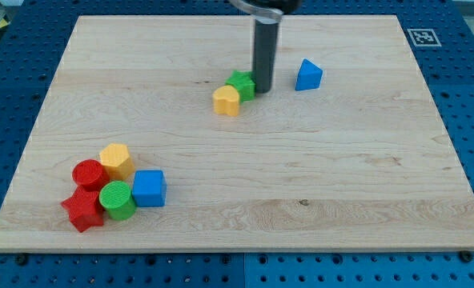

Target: Slide the green star to top left

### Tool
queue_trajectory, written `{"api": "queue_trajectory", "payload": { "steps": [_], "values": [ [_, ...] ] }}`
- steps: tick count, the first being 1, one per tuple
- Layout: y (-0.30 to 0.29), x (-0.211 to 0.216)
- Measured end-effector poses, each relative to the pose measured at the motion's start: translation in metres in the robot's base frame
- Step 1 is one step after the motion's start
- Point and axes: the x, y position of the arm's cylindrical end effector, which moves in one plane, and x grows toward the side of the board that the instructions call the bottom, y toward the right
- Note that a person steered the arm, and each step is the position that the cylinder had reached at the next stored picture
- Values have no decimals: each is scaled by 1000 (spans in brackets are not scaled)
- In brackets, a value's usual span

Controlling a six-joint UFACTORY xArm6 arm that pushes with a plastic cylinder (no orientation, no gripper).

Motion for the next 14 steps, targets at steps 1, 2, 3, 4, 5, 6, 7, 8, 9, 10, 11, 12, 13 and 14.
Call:
{"api": "queue_trajectory", "payload": {
  "steps": [1, 2, 3, 4, 5, 6, 7, 8, 9, 10, 11, 12, 13, 14],
  "values": [
    [-24, 3],
    [-17, 29],
    [-15, 53],
    [-61, 53],
    [-89, 46],
    [-86, 9],
    [-71, -10],
    [-66, -9],
    [-66, 26],
    [-49, 36],
    [-12, 32],
    [2, 25],
    [8, 8],
    [-4, -3]
  ]
}}
